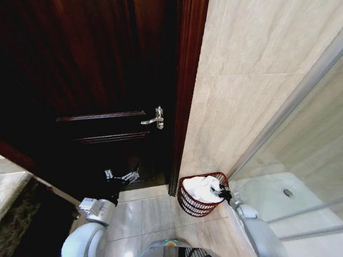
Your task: Discard the used towel into the hamper.
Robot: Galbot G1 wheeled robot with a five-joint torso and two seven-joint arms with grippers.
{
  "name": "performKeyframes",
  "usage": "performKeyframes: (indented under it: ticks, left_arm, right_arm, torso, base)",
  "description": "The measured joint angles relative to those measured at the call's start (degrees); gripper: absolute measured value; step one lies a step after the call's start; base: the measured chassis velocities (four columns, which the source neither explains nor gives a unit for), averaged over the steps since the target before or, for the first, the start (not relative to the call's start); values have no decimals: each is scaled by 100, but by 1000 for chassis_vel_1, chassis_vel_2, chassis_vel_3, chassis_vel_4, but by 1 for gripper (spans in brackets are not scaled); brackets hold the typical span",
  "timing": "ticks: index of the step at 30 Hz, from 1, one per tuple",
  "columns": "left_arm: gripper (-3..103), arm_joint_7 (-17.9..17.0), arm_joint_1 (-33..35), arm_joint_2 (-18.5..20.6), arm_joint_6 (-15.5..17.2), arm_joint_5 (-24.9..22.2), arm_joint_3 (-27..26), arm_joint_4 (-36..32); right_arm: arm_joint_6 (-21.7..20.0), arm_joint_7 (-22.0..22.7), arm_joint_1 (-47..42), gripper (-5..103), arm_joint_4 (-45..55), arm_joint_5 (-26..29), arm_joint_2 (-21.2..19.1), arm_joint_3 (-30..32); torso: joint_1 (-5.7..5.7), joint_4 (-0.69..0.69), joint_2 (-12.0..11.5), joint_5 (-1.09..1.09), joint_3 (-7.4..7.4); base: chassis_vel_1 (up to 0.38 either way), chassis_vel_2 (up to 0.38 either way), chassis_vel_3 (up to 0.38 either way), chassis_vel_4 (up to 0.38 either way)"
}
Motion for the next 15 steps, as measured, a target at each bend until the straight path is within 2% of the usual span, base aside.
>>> performKeyframes:
  ticks: [2, 7, 15]
  left_arm:
    - [100, -1, 0, 0, 0, 0, 0, 0]
    - [100, 0, 0, 0, 0, 0, 0, 0]
    - [100, 0, 0, 0, 0, 0, 0, 0]
  right_arm:
    - [-121, 24, -285, 100, 613, 257, -82, 7]
    - [-440, 94, -553, 100, 1285, 579, -94, -91]
    - [-834, 279, 10, 100, 621, 643, 294, -575]
  torso:
    - [-32, 0, -74, -1, -43]
    - [-96, -2, -212, -3, -119]
    - [-186, 0, -420, 0, -231]
  base:
    - [0, 0, 0, 0]
    - [0, 0, 0, 0]
    - [0, 0, 0, 0]
